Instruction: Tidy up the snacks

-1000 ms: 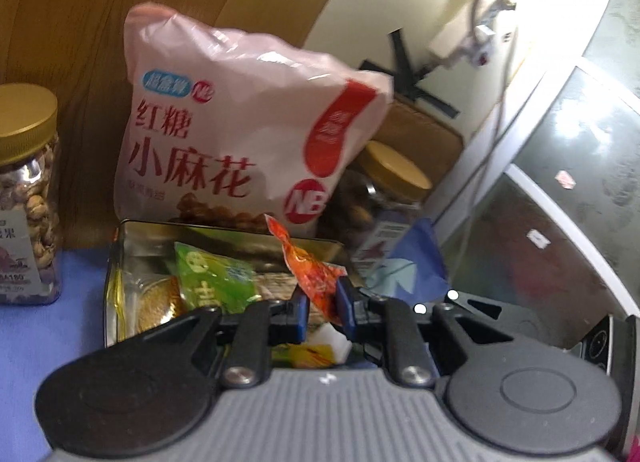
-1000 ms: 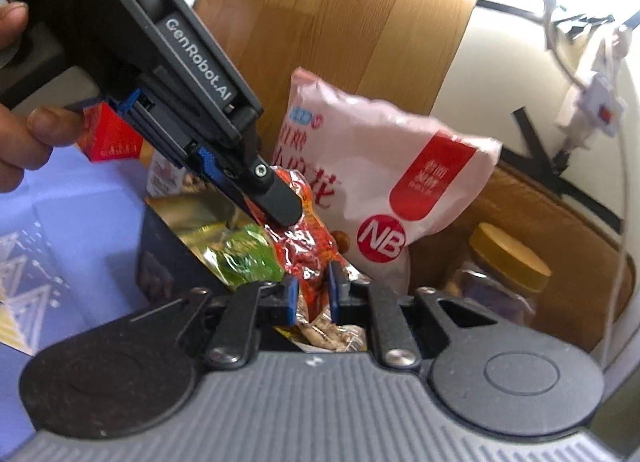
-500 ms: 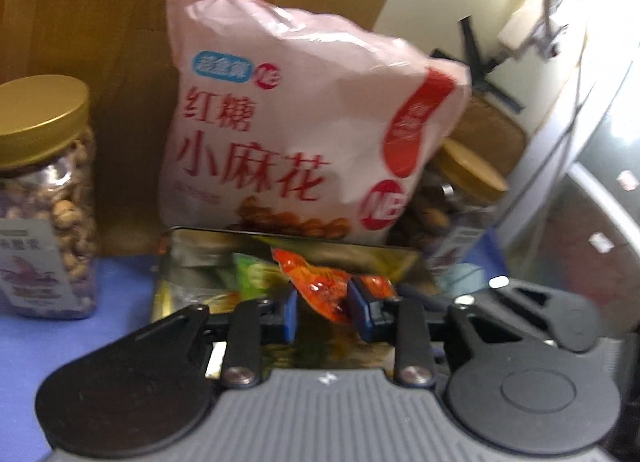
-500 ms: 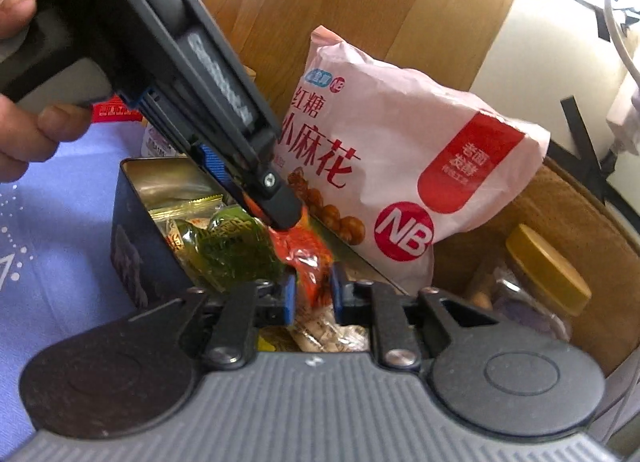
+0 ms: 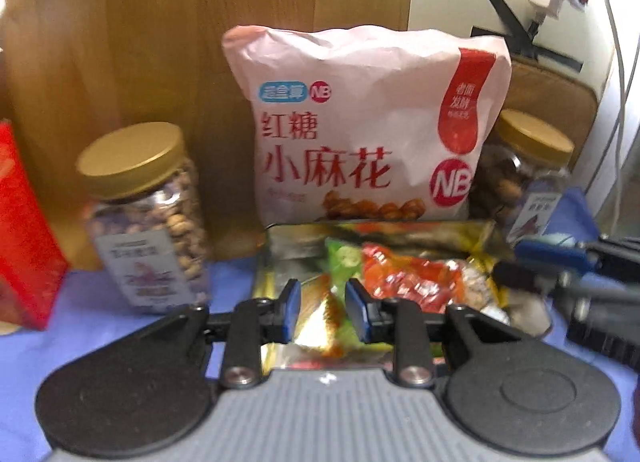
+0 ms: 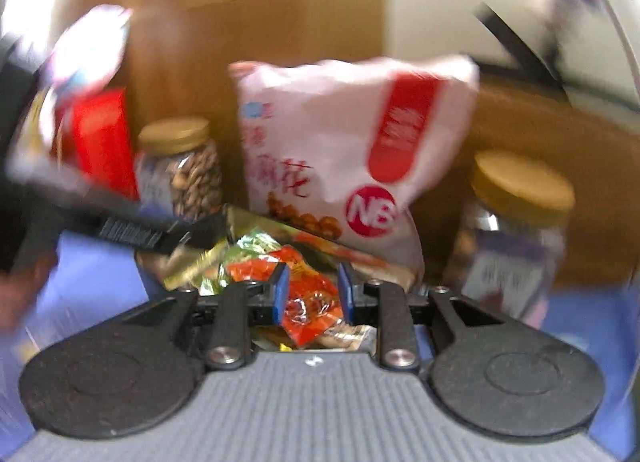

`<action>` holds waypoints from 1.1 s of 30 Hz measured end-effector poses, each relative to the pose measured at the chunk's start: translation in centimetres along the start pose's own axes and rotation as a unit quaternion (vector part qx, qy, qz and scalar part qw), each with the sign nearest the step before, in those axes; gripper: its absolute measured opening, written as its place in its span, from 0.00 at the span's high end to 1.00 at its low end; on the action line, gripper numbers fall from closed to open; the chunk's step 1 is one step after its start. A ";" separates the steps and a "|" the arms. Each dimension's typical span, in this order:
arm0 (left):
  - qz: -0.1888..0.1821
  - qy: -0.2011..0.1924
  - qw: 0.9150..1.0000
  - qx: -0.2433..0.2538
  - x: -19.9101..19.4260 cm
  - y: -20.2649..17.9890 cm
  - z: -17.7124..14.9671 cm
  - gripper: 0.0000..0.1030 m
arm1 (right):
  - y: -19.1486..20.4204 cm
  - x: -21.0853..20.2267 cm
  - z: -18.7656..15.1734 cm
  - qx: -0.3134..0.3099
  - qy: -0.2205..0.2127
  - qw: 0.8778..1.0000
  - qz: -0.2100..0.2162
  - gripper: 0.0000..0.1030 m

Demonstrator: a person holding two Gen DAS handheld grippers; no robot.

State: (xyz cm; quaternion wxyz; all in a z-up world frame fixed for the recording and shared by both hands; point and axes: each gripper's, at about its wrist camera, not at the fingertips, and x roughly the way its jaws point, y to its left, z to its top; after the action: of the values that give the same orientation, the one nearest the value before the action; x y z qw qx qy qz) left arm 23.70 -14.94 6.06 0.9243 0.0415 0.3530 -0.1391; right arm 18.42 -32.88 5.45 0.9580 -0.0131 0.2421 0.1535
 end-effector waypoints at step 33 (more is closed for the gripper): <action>0.114 -0.013 0.992 0.054 0.9 -3.5 -2.2 0.65 | 0.1 -0.8 -1.9 0.163 -0.062 0.984 -0.017 0.58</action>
State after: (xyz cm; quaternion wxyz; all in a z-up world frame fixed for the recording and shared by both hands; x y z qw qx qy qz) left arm 21.88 -18.12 3.89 0.9349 0.1300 0.3261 -0.0522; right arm 16.82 -33.17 4.19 0.9628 0.1490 0.2036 0.0965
